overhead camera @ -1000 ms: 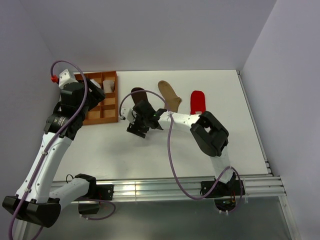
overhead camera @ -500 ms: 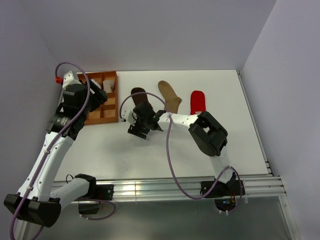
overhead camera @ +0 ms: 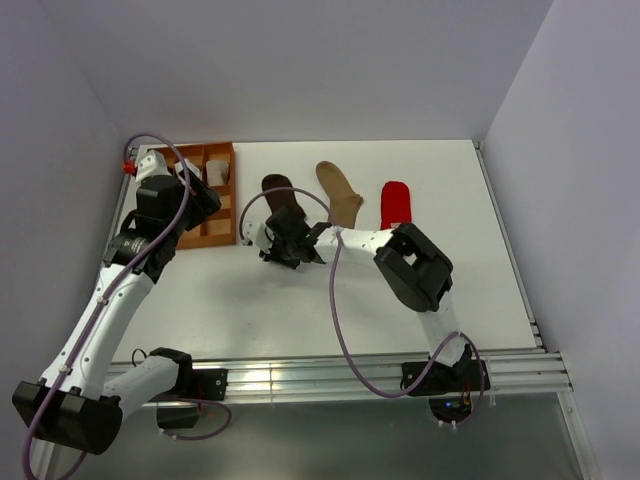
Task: Roll the socks
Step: Roll the sock at the center of the board.
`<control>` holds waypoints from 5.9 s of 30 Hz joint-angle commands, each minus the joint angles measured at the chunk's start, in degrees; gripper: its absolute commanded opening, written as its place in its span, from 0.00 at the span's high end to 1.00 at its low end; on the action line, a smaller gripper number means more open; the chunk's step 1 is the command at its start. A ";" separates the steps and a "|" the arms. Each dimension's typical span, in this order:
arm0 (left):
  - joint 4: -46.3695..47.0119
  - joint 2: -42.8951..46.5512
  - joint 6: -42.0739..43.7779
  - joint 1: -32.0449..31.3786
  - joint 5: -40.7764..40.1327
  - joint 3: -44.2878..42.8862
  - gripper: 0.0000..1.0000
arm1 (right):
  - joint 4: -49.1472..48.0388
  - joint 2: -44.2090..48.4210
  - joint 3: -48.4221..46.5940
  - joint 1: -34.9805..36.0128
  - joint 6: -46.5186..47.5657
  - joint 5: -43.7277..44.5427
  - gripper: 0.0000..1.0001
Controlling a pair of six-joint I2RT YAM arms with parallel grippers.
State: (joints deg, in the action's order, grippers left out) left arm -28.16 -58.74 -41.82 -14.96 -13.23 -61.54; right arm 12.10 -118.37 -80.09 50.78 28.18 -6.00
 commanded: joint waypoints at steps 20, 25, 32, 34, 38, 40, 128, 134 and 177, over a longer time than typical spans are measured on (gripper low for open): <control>14.62 4.60 -6.08 -10.96 -7.68 19.34 0.44 | 35.08 -7.03 -11.21 -13.78 -5.07 -46.19 0.80; 24.26 3.11 -5.03 -17.63 -8.56 25.48 0.54 | 47.12 -14.33 -17.54 -15.10 -4.02 -52.26 0.80; 41.84 -0.67 3.40 -23.35 -2.25 32.88 0.54 | 57.68 -21.11 -24.66 -18.00 -1.82 -59.21 0.80; 46.07 -3.39 4.73 -24.23 0.74 34.98 0.52 | 60.14 -22.25 -25.46 -18.35 -1.56 -59.74 0.81; 55.75 -9.97 5.79 -24.94 9.25 37.98 0.51 | 57.69 -22.78 -24.32 -19.06 -4.80 -59.30 0.81; 59.88 -12.87 6.23 -25.55 11.12 38.77 0.51 | 57.16 -23.31 -24.49 -19.41 -6.03 -58.60 0.81; 16.56 -35.12 -20.49 -24.85 31.16 26.21 0.99 | -8.84 43.66 43.61 2.64 13.29 -8.77 0.53; 15.33 -38.11 -19.88 -24.24 32.66 23.75 1.00 | -11.83 42.78 46.16 9.84 16.28 -1.22 0.53; 15.77 -34.78 -18.20 -21.95 36.35 23.57 0.89 | -4.57 31.09 37.58 13.03 15.77 0.30 0.82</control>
State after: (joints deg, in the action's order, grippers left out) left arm -6.70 -93.71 -61.58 -36.99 26.30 -40.56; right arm 1.48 -86.50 -37.32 64.71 46.09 -0.51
